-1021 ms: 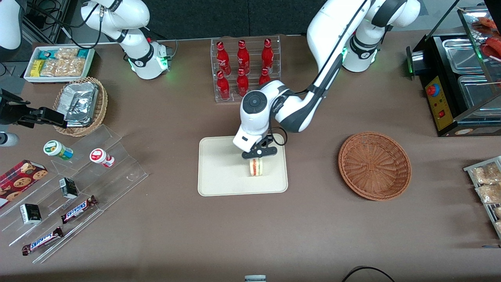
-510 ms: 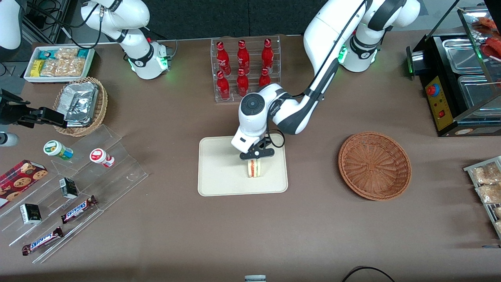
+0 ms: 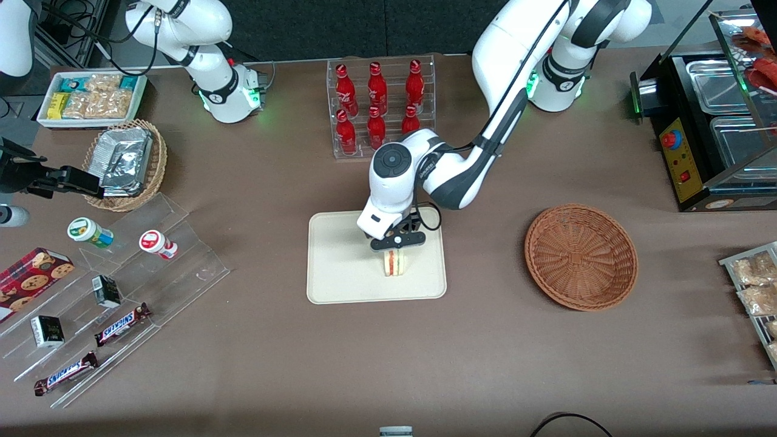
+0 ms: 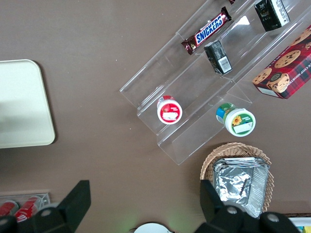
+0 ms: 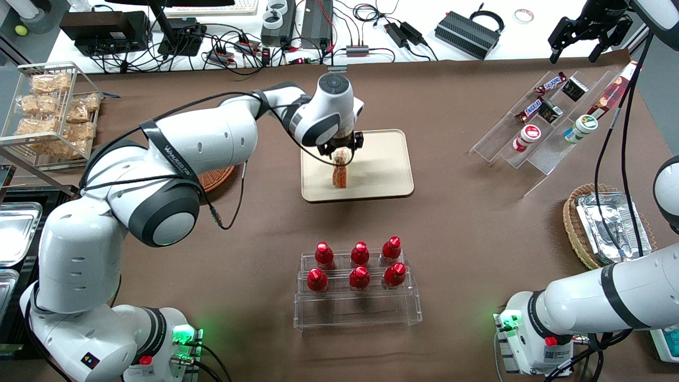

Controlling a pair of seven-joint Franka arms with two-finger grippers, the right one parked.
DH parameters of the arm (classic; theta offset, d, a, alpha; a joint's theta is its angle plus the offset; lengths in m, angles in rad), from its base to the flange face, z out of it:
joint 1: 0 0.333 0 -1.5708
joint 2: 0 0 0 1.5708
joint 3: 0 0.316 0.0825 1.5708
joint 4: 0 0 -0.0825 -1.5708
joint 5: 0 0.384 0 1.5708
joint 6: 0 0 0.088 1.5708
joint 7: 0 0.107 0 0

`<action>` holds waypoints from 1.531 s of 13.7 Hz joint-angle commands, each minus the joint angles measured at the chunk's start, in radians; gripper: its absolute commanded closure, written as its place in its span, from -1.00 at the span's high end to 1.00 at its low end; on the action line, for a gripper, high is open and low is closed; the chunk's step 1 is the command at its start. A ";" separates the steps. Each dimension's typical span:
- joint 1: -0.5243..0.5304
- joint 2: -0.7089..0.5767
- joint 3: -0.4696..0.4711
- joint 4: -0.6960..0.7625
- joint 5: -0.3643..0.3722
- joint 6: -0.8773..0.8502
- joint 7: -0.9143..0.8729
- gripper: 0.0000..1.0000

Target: Place sandwich from basket to tray

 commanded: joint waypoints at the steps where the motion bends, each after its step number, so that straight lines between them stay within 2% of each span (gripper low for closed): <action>1: 0.009 -0.108 0.031 0.016 0.008 -0.140 -0.026 0.99; 4: 0.053 -0.225 0.053 0.077 0.003 -0.335 -0.026 0.99; 9: 0.198 -0.392 0.054 0.142 0.005 -0.662 0.003 0.99; 12: 0.288 -0.499 0.056 0.144 -0.001 -0.789 0.145 0.99; 15: 0.397 -0.588 0.056 0.136 -0.013 -0.915 0.367 0.99; 17: 0.490 -0.645 0.056 0.122 -0.064 -0.975 0.522 0.99; 20: 0.583 -0.778 0.075 0.008 -0.073 -1.017 0.740 0.99; 21: 0.584 -0.835 0.101 -0.058 -0.082 -1.008 0.802 0.99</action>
